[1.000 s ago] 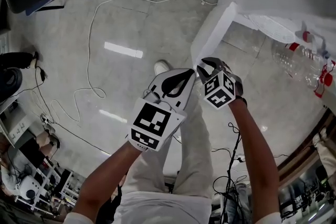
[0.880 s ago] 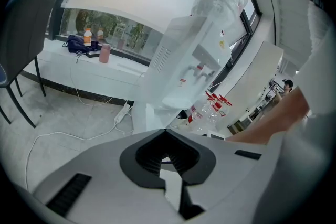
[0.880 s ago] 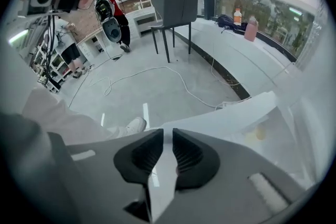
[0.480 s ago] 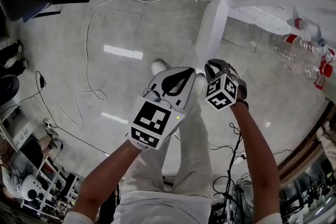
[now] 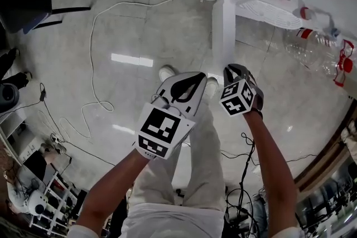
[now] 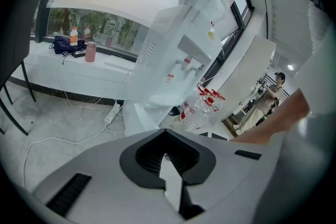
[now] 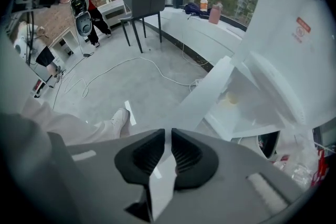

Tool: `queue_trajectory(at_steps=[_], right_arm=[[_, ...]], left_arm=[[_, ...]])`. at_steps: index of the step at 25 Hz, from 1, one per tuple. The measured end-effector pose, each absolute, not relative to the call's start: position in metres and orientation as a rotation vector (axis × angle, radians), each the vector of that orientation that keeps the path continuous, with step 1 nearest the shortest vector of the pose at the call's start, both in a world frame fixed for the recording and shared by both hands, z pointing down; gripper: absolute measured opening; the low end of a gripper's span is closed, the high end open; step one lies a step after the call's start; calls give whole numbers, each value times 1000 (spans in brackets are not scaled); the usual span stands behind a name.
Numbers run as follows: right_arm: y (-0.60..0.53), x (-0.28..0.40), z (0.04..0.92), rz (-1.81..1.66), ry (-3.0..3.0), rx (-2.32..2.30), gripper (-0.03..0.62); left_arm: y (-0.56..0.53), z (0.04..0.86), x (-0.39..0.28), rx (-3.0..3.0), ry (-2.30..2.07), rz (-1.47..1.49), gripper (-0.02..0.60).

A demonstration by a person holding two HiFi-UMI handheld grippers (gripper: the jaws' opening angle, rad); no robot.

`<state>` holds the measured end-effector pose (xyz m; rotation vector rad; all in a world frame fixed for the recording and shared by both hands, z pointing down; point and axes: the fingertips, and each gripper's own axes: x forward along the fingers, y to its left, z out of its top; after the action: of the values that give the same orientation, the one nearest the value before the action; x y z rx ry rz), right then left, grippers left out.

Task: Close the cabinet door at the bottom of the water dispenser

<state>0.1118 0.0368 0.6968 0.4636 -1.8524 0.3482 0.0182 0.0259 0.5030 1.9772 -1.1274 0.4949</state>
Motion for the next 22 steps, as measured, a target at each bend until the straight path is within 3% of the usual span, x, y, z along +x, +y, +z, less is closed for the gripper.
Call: queue_trajectory(at_steps=[10, 13, 16, 22], right_arm=[[25, 135, 694, 581, -1854, 627, 50], [24, 136, 692, 650, -1863, 616, 93], [26, 136, 692, 613, -1875, 591, 133], [23, 149, 696, 425, -1857, 593, 132]], left_arm=[[23, 507, 42, 1995, -1080, 517, 5], [20, 508, 48, 2001, -1071, 519, 5], [19, 510, 53, 2004, -1065, 524, 5], [19, 511, 64, 2017, -1050, 540, 5]])
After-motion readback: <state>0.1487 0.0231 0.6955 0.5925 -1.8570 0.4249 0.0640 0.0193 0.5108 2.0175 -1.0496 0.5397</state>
